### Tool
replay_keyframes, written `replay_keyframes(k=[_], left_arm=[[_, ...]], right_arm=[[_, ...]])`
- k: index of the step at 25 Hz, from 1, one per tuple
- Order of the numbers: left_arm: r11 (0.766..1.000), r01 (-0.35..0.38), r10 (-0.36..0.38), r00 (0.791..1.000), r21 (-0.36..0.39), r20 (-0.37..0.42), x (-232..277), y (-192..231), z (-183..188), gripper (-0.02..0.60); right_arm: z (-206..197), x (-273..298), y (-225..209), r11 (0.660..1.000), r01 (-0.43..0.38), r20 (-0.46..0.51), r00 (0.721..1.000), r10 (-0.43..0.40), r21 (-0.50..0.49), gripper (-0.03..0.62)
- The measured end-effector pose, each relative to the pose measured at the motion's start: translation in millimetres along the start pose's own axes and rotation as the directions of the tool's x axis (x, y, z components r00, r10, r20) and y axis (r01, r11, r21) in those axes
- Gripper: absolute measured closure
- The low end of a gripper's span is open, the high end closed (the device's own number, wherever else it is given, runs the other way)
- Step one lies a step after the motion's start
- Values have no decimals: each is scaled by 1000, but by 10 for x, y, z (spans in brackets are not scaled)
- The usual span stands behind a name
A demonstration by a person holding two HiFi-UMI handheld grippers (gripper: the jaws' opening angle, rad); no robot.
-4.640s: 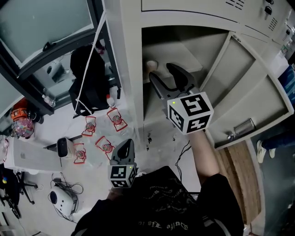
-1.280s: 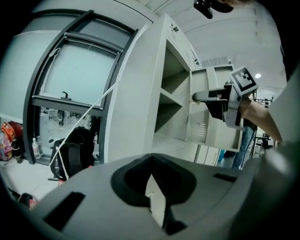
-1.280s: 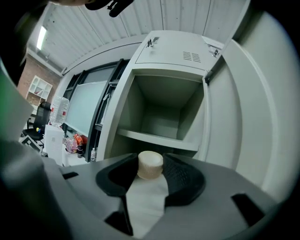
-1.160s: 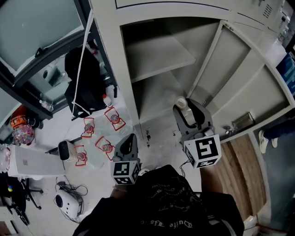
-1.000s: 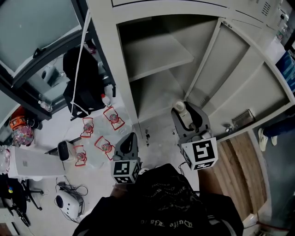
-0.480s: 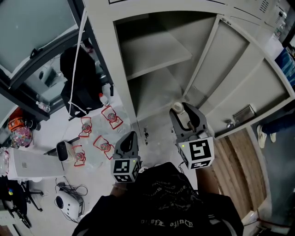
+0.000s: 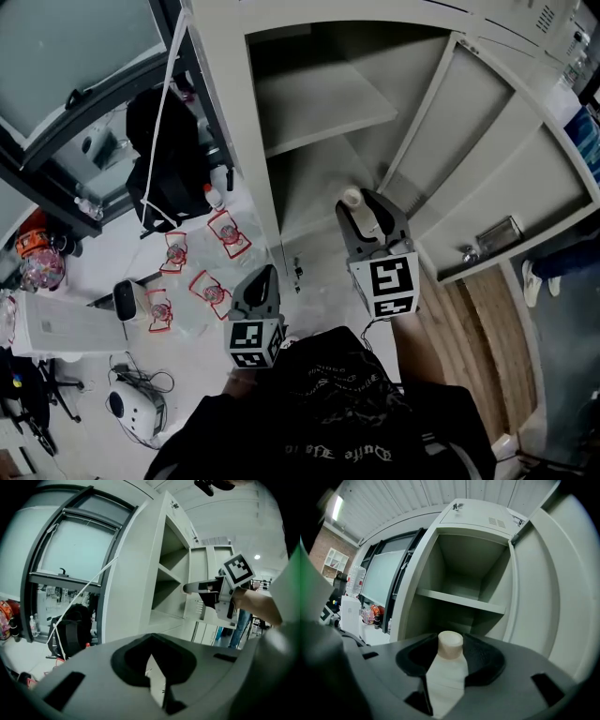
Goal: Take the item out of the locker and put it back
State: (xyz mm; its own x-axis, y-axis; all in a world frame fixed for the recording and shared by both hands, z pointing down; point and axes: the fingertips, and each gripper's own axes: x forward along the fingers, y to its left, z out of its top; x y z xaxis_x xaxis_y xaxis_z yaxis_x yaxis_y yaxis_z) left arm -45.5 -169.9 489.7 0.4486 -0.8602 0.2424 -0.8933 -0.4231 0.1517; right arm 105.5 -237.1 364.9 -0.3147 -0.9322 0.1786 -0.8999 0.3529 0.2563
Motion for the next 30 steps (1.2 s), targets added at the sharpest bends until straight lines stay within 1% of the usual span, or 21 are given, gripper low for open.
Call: replay_keyframes(k=[6,12,16,20,25,28,30], left_arm=[[1000,-25,25,999,-13,-30,-57,65,-114,575],[998,-67,66,996,-13,-51,-139,174,-194,575],[995,-95,94,993,-14,-66,-207,244,-242,575],[993,-119,118,990,-5,-70,-233,309,-288,575],[993,-120,120,992,-8,-48,-257,311,-261,575],[988,-152,152,987,17,-49,-294,349,-296,575],[986,-166,166,984,19,-58,-311,372,-326,575]], right_arm=[[-16,277,16,1000,-12,-9,1000,12,-15,424],[-183,635,120,997,-78,-86,993,77,-11,422],[-238,812,174,995,-97,-102,990,95,-14,423],[-371,996,206,993,-117,-149,982,113,-18,422],[-538,1143,192,992,-123,-214,970,112,-37,422],[-623,1214,186,992,-123,-248,963,109,-41,422],[-662,1251,187,991,-126,-261,959,111,-42,422]])
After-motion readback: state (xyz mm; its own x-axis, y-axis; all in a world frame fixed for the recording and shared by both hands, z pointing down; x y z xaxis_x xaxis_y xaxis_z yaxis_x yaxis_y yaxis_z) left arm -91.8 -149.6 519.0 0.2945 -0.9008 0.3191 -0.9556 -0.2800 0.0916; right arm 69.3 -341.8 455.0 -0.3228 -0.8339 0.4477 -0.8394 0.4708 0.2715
